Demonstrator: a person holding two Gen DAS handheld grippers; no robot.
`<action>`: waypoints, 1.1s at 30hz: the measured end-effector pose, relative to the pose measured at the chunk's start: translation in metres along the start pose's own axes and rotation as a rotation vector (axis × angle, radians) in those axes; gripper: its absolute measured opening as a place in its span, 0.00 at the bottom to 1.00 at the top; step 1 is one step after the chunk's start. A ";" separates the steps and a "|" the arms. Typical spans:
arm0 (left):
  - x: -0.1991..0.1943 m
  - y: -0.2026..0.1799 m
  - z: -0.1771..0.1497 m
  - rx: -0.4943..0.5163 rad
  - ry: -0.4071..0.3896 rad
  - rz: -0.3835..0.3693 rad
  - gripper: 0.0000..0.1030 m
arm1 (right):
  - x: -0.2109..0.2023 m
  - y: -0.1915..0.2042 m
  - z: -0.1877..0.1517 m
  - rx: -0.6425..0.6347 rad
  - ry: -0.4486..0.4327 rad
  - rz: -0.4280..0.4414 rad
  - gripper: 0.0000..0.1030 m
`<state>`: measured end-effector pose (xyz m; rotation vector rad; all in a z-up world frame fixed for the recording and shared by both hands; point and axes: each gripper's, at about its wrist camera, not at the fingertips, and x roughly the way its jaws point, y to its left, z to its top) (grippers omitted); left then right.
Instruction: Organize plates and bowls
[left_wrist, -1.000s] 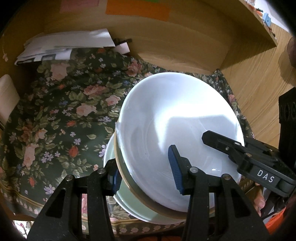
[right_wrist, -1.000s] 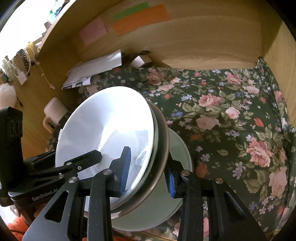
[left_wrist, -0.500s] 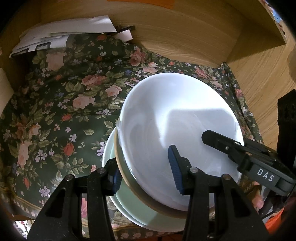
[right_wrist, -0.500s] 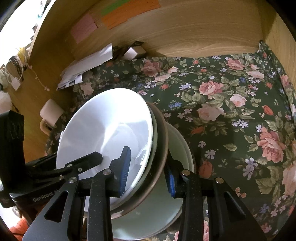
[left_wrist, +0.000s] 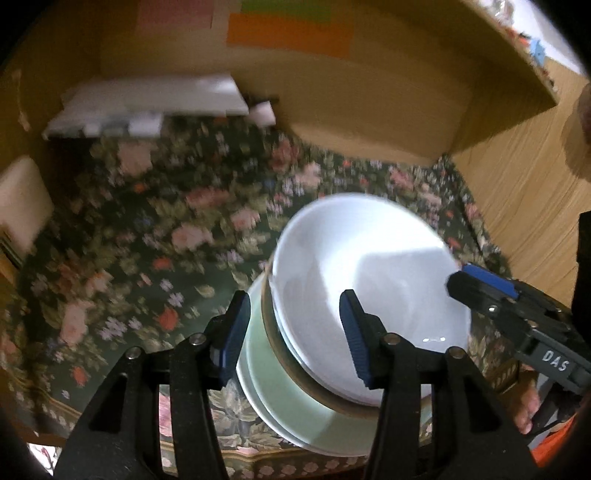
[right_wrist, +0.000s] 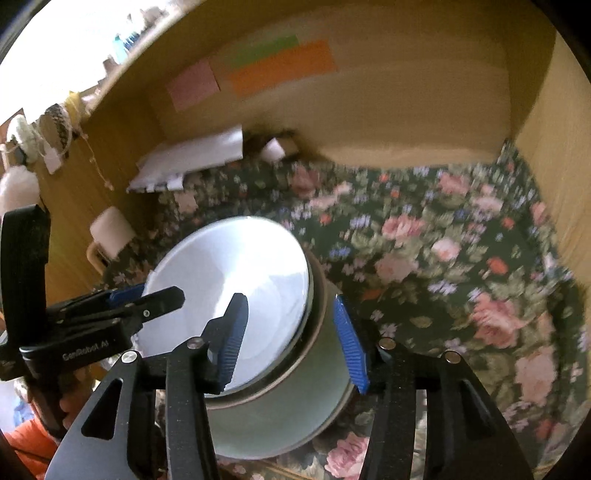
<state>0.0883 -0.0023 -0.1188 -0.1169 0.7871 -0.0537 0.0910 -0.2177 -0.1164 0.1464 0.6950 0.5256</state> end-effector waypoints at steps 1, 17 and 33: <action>-0.009 -0.002 0.001 0.009 -0.033 0.004 0.54 | -0.006 0.003 0.002 -0.009 -0.020 -0.009 0.45; -0.139 -0.023 -0.015 0.080 -0.507 0.031 0.90 | -0.107 0.058 -0.002 -0.149 -0.346 -0.025 0.74; -0.170 -0.024 -0.038 0.084 -0.599 0.033 1.00 | -0.135 0.084 -0.017 -0.197 -0.461 -0.048 1.00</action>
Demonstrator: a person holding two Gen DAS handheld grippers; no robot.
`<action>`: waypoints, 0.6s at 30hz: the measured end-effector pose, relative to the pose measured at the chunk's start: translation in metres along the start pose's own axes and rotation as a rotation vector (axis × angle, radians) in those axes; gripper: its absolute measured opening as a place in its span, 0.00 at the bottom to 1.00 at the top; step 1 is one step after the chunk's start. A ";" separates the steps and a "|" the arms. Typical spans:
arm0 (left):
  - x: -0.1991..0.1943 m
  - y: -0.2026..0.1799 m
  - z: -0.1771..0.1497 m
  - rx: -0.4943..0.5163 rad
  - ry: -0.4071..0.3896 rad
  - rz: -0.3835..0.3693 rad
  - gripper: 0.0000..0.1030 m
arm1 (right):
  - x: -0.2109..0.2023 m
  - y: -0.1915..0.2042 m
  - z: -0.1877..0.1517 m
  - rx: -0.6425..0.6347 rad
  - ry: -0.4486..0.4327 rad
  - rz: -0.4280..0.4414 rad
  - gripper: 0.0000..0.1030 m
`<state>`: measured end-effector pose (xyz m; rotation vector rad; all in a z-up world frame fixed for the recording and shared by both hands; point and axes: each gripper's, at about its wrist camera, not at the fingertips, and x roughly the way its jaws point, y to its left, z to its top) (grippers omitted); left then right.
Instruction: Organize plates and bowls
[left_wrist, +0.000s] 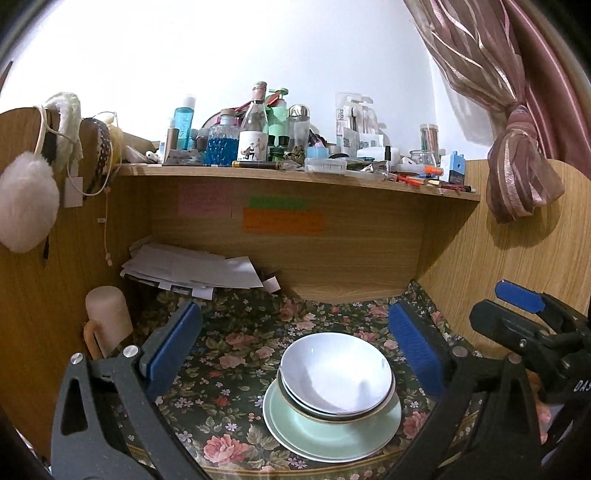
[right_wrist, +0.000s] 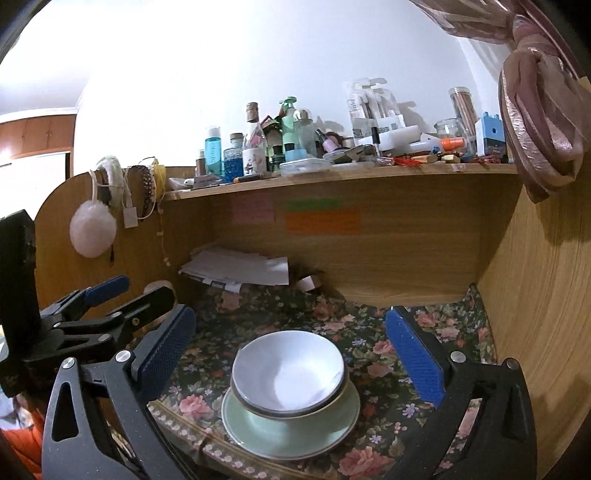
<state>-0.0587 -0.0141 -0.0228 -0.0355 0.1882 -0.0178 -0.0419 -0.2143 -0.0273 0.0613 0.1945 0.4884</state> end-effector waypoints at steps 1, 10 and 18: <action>0.000 0.000 0.000 -0.001 0.001 -0.001 1.00 | 0.000 0.001 0.000 0.000 0.000 -0.002 1.00; -0.001 0.001 -0.005 0.008 0.001 -0.005 1.00 | -0.001 0.002 -0.002 0.003 -0.005 0.005 1.00; 0.002 0.001 -0.008 0.007 0.010 -0.006 1.00 | 0.004 0.000 -0.004 0.013 0.009 0.011 1.00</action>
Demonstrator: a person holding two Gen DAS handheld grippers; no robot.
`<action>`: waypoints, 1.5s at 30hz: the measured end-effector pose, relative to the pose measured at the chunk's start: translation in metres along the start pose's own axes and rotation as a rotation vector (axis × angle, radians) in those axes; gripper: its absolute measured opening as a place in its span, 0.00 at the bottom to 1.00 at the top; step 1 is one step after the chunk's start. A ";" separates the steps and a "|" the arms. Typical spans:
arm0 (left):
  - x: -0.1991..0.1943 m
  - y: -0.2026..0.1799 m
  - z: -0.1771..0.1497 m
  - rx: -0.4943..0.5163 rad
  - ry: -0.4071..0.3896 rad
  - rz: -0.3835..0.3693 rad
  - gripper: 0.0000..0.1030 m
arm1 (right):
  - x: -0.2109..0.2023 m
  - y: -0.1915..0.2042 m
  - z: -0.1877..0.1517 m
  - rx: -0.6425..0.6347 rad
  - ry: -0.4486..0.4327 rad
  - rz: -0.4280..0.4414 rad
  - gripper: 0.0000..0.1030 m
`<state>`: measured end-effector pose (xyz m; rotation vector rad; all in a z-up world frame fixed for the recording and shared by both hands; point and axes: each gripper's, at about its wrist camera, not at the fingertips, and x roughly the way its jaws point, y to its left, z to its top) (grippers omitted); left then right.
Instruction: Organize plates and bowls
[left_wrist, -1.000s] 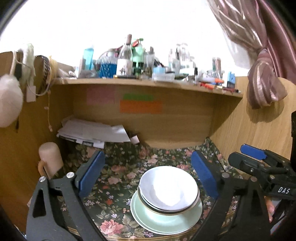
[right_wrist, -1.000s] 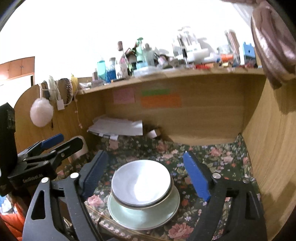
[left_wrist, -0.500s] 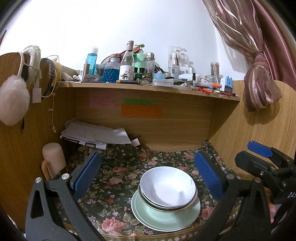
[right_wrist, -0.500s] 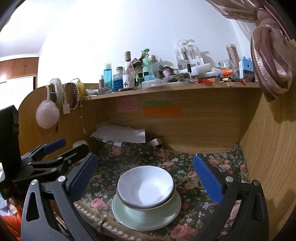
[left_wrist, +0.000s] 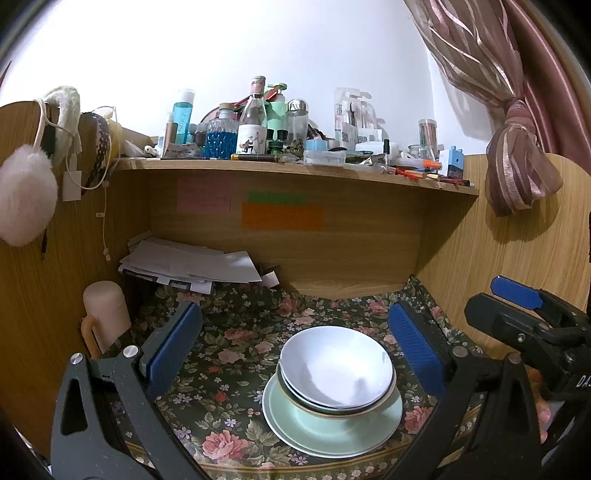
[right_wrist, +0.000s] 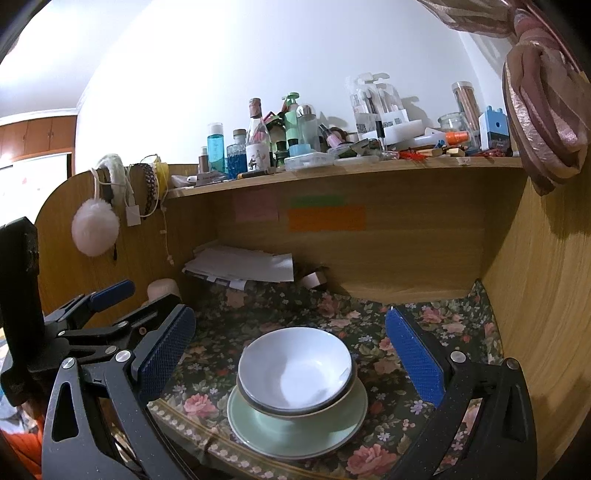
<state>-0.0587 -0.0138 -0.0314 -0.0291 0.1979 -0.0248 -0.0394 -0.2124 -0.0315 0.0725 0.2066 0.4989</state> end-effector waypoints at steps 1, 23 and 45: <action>0.000 0.000 0.000 -0.001 0.001 0.000 1.00 | 0.001 0.000 0.000 0.002 0.002 0.001 1.00; 0.012 -0.001 -0.003 -0.003 0.030 -0.012 1.00 | 0.012 -0.009 -0.004 0.022 0.031 0.000 1.00; 0.018 -0.002 -0.004 0.002 0.032 -0.025 1.00 | 0.016 -0.016 -0.006 0.026 0.034 -0.007 1.00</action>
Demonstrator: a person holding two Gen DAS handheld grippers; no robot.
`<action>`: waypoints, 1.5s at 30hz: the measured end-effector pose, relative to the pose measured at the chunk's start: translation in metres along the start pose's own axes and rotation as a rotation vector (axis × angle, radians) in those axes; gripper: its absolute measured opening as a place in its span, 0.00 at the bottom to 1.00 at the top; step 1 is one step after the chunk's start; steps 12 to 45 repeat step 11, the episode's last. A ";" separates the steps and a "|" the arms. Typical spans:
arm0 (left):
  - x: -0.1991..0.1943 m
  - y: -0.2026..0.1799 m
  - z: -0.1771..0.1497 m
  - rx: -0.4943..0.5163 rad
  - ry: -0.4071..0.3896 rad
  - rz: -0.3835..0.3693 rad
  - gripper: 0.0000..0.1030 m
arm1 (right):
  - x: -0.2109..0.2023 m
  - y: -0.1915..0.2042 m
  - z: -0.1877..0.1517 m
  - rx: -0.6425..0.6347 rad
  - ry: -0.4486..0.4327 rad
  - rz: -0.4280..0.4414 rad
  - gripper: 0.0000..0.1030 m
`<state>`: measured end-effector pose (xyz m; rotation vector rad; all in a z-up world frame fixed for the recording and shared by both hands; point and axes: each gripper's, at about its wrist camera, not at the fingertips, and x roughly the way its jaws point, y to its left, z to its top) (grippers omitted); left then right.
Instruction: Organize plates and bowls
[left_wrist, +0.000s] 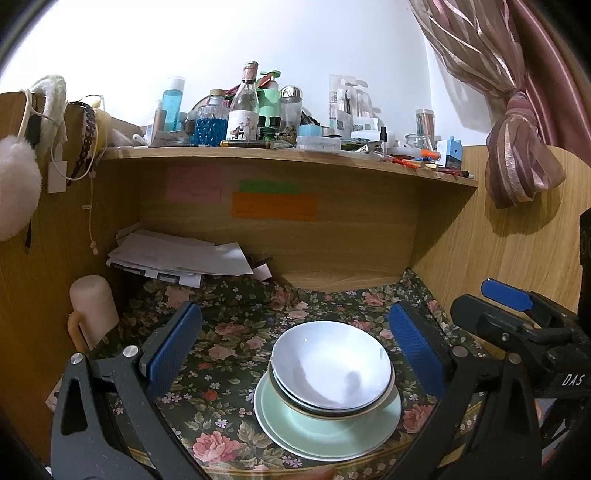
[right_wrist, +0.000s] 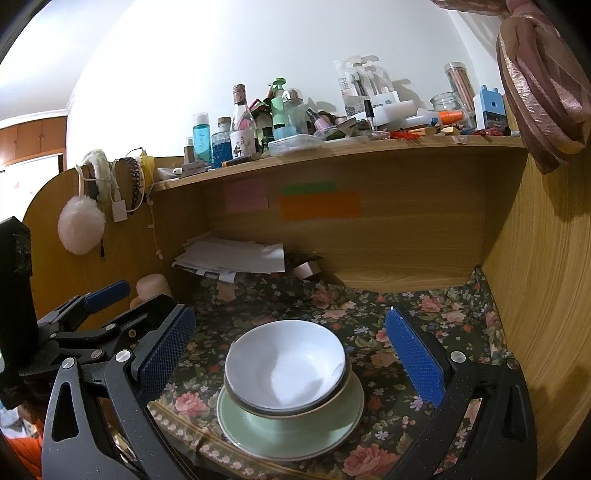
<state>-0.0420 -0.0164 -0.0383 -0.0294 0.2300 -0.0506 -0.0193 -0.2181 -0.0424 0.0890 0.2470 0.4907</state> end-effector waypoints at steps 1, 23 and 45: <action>0.001 0.000 0.000 -0.002 0.005 -0.002 1.00 | 0.000 -0.001 0.000 0.000 0.000 -0.002 1.00; 0.008 0.002 0.000 -0.013 0.014 -0.003 1.00 | 0.003 -0.004 0.001 0.004 0.003 -0.008 1.00; 0.008 0.002 0.000 -0.013 0.014 -0.003 1.00 | 0.003 -0.004 0.001 0.004 0.003 -0.008 1.00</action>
